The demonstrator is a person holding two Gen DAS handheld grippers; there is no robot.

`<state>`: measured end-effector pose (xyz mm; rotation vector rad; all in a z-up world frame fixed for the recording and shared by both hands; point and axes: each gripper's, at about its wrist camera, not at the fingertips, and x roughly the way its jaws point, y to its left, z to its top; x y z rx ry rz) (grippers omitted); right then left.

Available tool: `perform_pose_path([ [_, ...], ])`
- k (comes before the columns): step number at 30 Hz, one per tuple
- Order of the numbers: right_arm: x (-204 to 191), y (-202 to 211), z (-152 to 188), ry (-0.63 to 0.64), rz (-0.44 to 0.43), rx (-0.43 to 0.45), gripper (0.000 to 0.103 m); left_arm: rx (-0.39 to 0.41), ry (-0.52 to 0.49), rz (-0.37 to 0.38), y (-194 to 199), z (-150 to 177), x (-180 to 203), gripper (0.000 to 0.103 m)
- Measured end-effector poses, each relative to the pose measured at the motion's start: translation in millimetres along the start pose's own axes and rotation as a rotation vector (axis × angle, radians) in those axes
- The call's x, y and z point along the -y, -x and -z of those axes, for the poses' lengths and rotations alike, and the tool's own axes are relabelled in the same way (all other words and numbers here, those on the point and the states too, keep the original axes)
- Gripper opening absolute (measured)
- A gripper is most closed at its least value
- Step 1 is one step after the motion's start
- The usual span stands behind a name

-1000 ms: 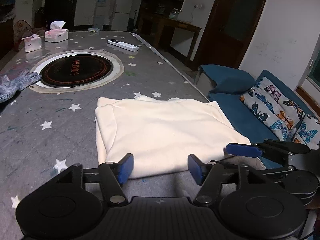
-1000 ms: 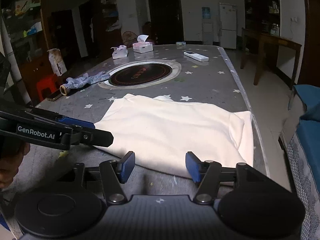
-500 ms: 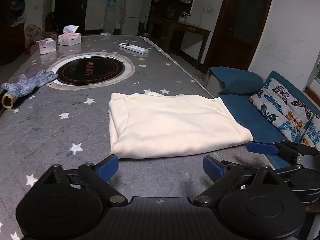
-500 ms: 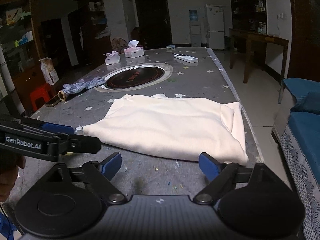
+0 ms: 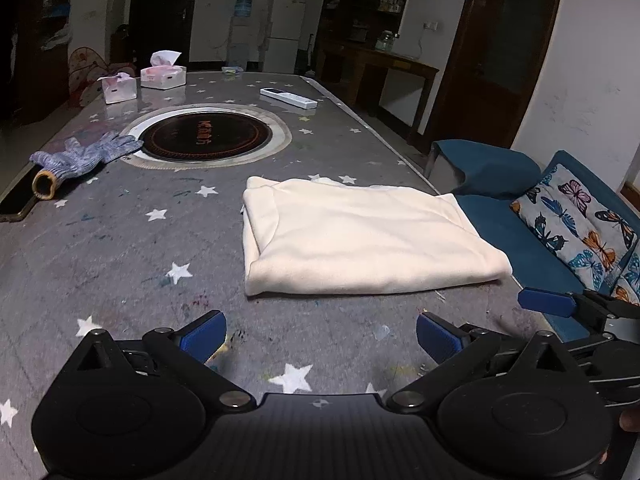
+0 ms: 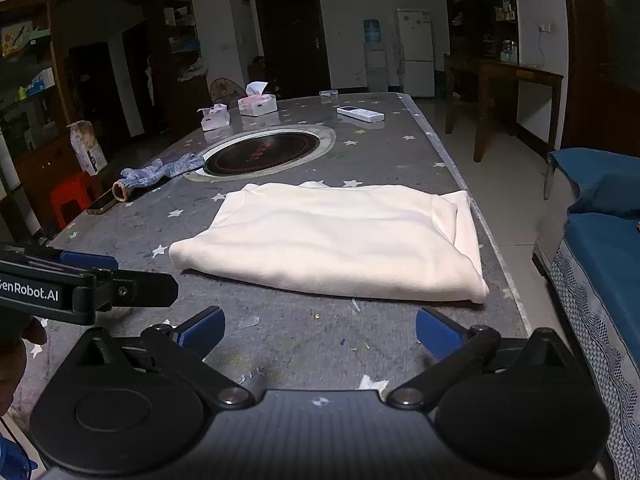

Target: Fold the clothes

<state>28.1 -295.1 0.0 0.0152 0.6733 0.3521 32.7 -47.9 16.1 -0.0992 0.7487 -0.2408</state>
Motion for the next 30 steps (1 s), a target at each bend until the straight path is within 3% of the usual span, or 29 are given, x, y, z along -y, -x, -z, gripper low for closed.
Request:
perform_pose_path([
  [30, -25.8, 21.4, 18.0, 0.026, 0.043, -0.002, 0.103, 0.017, -0.001, -0.063, 33.6, 27.4, -4.3, 0.103],
])
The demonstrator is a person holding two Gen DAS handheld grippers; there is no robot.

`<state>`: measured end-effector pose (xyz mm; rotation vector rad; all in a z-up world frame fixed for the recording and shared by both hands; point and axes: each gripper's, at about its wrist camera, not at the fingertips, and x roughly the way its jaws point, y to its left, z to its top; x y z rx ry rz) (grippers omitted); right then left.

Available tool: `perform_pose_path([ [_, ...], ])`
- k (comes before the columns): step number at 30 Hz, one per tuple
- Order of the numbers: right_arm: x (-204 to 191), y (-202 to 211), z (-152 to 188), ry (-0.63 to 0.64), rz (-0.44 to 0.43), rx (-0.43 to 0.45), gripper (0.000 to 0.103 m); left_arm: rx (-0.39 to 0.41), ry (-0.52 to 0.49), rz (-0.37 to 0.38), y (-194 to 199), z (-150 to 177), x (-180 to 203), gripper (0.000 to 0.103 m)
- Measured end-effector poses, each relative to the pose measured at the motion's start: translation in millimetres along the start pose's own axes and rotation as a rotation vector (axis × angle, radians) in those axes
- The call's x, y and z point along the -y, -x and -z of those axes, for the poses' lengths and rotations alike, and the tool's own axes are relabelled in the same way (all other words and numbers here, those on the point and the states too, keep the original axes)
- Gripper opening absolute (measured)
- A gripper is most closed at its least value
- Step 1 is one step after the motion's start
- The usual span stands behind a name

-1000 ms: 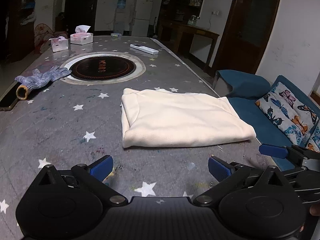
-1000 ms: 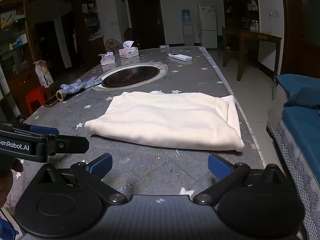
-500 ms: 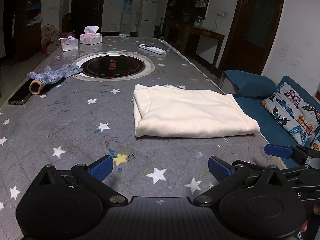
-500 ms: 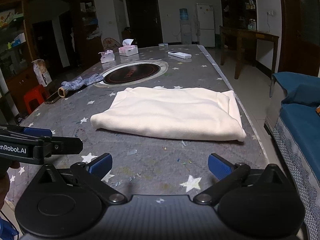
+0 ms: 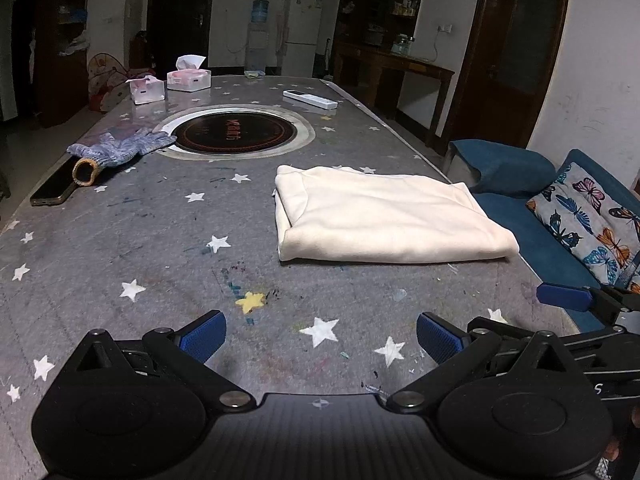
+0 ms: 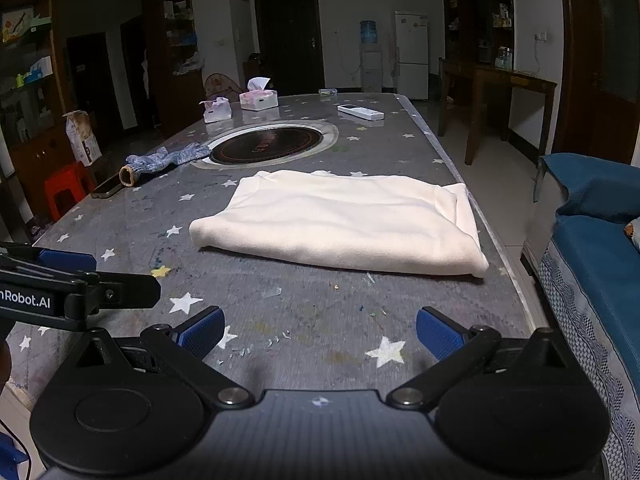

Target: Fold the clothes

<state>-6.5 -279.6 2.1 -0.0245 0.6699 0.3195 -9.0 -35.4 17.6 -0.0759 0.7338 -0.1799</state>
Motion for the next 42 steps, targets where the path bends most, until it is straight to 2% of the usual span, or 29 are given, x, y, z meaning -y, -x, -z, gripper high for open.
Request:
perform_pose_path([
  [34, 5.9, 20.9, 13.2, -0.015, 0.016, 0.016, 0.103, 0.015, -0.039, -0.017, 15.8, 11.1, 15.8, 0.103],
  [42, 6.7, 19.7, 15.2, -0.016, 0.016, 0.007, 0.103, 0.019, -0.065, -0.051, 17.1, 12.4, 21.3, 0.103],
])
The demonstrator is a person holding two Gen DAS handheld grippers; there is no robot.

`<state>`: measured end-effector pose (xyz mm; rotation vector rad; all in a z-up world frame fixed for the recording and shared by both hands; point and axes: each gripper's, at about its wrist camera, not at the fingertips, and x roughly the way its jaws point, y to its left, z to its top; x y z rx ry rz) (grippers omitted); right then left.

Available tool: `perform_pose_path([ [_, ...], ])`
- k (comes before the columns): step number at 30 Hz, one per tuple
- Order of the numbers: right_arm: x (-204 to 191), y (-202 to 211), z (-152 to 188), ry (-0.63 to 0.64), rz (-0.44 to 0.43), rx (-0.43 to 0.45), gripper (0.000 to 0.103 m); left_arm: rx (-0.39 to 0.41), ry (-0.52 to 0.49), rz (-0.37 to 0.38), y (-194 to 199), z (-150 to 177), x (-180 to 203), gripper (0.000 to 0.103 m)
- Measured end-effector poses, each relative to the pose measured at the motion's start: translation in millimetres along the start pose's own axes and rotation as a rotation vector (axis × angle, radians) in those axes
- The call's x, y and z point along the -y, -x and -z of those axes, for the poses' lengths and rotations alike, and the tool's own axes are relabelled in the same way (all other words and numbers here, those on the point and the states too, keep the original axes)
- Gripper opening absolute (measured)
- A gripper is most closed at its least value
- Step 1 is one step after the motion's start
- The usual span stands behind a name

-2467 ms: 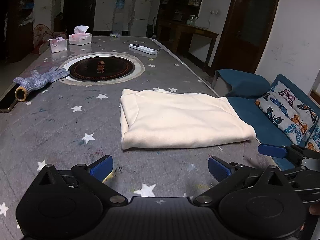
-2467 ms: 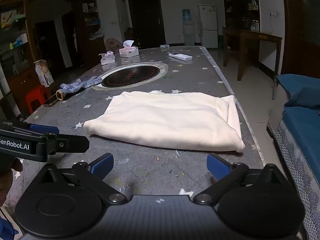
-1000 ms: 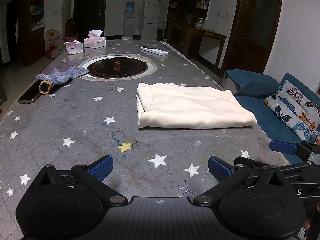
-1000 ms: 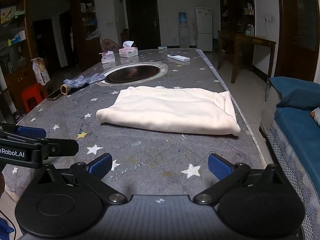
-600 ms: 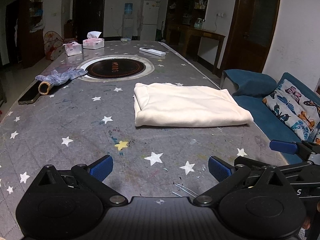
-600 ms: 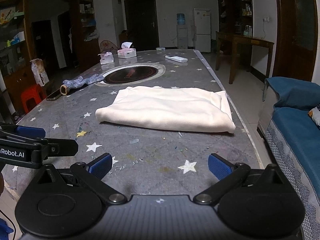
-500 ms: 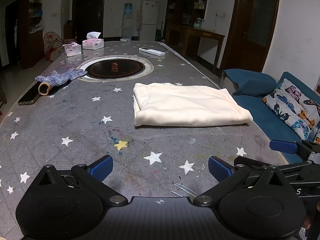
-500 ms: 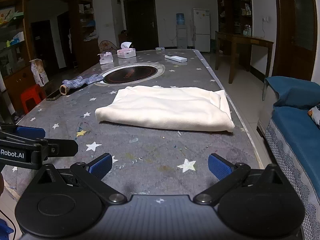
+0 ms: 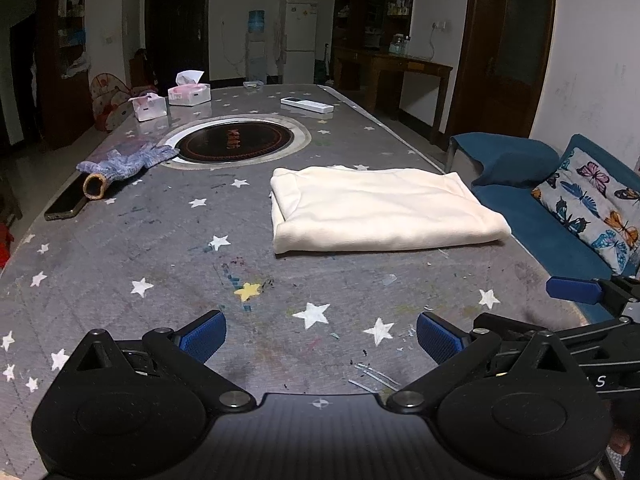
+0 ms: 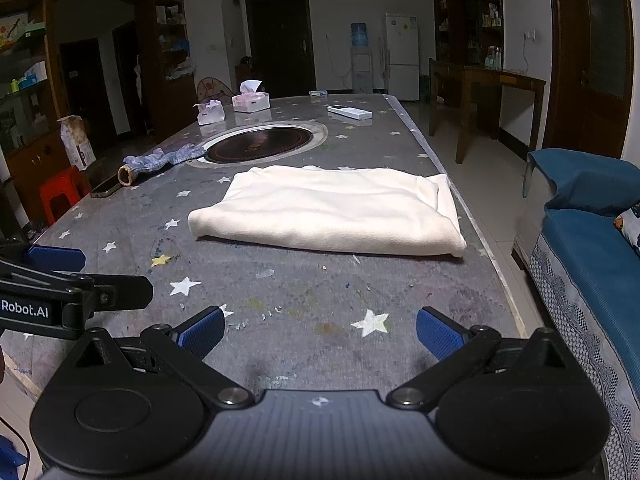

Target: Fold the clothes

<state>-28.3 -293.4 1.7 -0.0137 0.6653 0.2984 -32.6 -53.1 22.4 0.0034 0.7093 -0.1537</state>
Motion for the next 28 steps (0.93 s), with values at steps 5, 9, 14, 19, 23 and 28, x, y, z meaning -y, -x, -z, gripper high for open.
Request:
perform_pose_path([
  [5, -0.6, -0.1, 0.4, 0.000, 0.001, -0.002, 0.103, 0.006, -0.015, -0.018, 1.9, 0.1, 2.1, 0.103],
  [9, 0.4, -0.8, 0.5, -0.004, 0.001, -0.003, 0.103, 0.010, -0.029, -0.032, 2.2, 0.0, 3.7, 0.103],
  [14, 1.4, -1.9, 0.6, -0.007, 0.003, -0.006, 0.103, 0.009, -0.031, -0.034, 1.3, -0.5, 4.5, 0.103],
  [19, 2.5, -2.6, 0.7, -0.012, 0.004, -0.007, 0.103, 0.010, -0.031, -0.038, -0.5, -1.2, 5.2, 0.103],
  [23, 2.8, -4.2, 0.9, -0.014, 0.007, -0.008, 0.103, 0.012, -0.032, -0.041, -2.2, -1.6, 5.2, 0.103],
  [28, 3.9, -7.2, 0.9, -0.016, 0.004, -0.015, 0.103, 0.004, -0.033, -0.049, -6.0, -3.0, 4.4, 0.103],
])
